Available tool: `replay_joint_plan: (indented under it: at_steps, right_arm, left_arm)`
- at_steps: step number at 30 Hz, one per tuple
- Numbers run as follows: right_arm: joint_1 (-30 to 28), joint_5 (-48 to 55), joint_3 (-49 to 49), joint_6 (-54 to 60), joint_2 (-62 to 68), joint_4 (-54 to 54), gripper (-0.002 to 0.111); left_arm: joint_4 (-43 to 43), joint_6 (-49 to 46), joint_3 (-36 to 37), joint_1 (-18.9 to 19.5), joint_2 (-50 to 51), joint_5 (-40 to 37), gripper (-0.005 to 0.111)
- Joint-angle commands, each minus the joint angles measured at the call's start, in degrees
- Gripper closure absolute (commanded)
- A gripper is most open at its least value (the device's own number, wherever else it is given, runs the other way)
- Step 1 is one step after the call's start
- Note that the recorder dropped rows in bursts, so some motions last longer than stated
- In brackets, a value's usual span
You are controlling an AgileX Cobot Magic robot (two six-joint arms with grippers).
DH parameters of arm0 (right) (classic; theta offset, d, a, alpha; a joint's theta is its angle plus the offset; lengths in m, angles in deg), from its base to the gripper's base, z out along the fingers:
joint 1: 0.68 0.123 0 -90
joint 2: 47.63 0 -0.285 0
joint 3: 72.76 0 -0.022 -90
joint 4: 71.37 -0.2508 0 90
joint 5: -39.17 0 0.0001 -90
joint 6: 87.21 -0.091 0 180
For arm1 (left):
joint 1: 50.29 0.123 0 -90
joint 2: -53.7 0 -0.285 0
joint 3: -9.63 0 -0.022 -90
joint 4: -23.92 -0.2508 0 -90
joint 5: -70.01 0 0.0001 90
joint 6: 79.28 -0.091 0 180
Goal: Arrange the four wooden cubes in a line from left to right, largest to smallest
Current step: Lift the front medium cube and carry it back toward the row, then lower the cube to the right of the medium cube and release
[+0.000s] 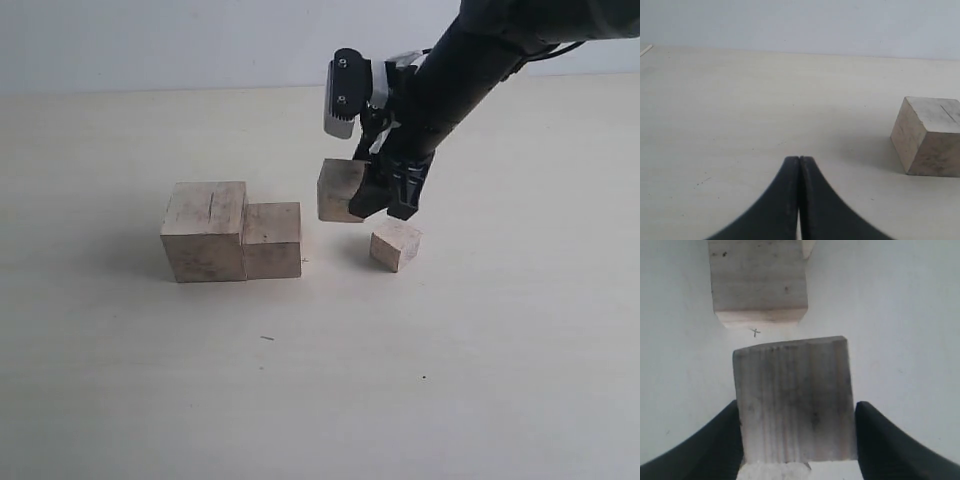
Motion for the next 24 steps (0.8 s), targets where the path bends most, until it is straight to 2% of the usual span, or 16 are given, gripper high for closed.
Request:
replay_joint_plan:
  at_steps: [1,24]
  right_arm:
    - [-0.1,-0.7,0.1,1.5,3.1,-2.8,0.108]
    - [0.2,1.0,0.1,1.8,6.9,-5.7,0.108]
  left_arm:
    - [0.1,0.4,0.2,0.0,-0.3,0.7,0.107]
    - [0.1,0.4,0.2,0.0,-0.3,0.7,0.107]
